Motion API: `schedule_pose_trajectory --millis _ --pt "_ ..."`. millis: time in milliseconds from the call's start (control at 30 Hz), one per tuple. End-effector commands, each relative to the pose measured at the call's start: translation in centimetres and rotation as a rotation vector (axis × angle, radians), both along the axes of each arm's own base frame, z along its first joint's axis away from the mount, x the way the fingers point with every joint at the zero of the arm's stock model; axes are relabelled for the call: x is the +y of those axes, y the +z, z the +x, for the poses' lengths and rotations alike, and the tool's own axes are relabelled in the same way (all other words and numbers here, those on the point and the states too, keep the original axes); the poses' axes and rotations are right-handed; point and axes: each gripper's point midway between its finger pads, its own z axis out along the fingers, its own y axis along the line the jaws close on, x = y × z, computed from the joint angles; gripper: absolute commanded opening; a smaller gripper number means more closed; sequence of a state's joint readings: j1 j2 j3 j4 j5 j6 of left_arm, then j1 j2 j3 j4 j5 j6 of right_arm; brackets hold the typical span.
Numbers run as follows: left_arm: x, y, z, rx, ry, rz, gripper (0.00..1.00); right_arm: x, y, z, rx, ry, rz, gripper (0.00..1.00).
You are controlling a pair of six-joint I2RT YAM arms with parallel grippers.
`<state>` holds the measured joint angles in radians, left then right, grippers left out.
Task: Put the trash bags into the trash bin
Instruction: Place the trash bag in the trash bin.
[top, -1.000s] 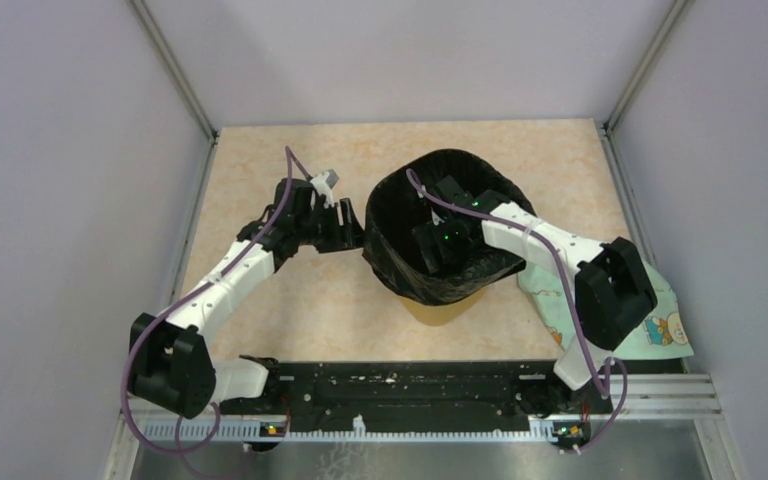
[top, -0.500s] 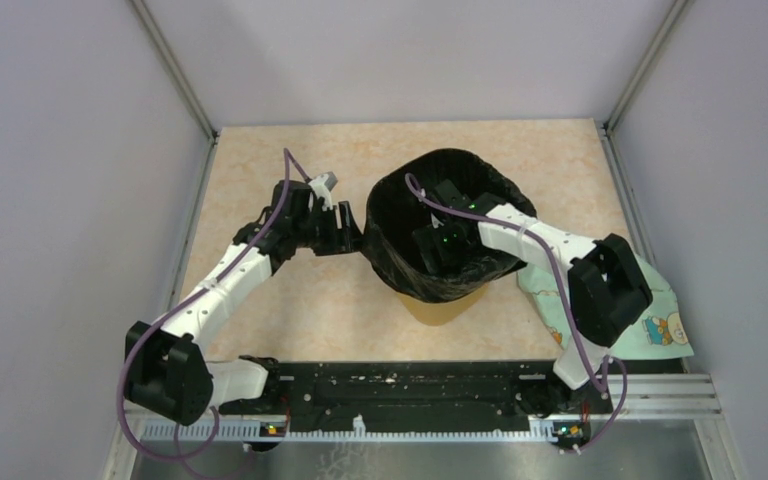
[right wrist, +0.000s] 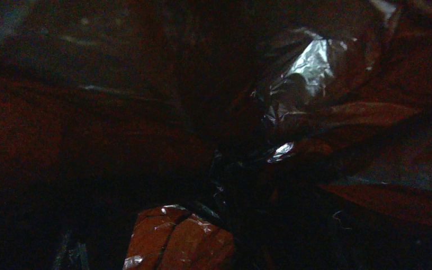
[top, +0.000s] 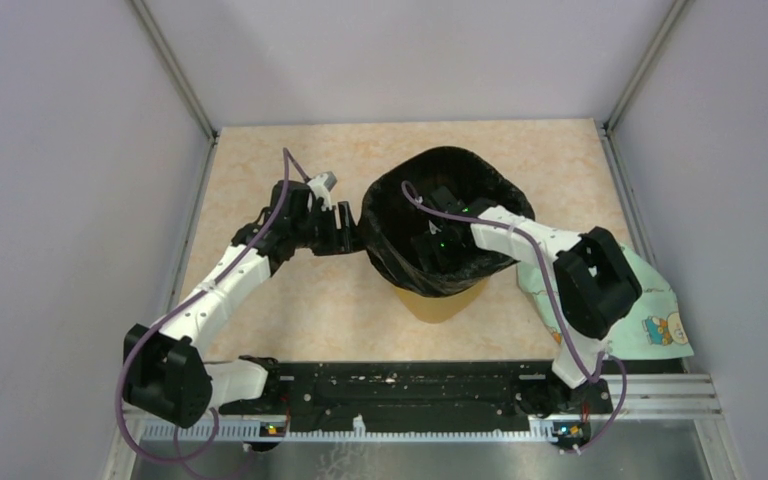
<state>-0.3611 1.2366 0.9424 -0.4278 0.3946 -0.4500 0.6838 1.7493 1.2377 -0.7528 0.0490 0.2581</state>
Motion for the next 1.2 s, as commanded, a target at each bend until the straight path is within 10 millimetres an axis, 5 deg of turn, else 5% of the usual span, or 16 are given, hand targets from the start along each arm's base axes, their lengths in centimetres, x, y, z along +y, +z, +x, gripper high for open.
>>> schedule_pose_trajectory --millis 0,567,867,1167 --pt "0.0 2.4 0.4 -0.09 -0.006 -0.01 0.68 0.9 -0.6 1.3 0.003 -0.012 0.023 0.86" --pt "0.6 2.4 0.5 -0.123 0.0 0.02 0.68 0.5 -1.9 1.1 0.06 -0.007 -0.033 0.86" --pt "0.9 4.8 1.4 -0.187 0.004 0.046 0.68 1.1 1.8 2.2 0.019 0.01 -0.005 0.86" --pt "1.1 5.9 1.3 -0.214 0.006 0.048 0.68 1.0 3.3 1.7 0.047 0.017 -0.009 0.86"
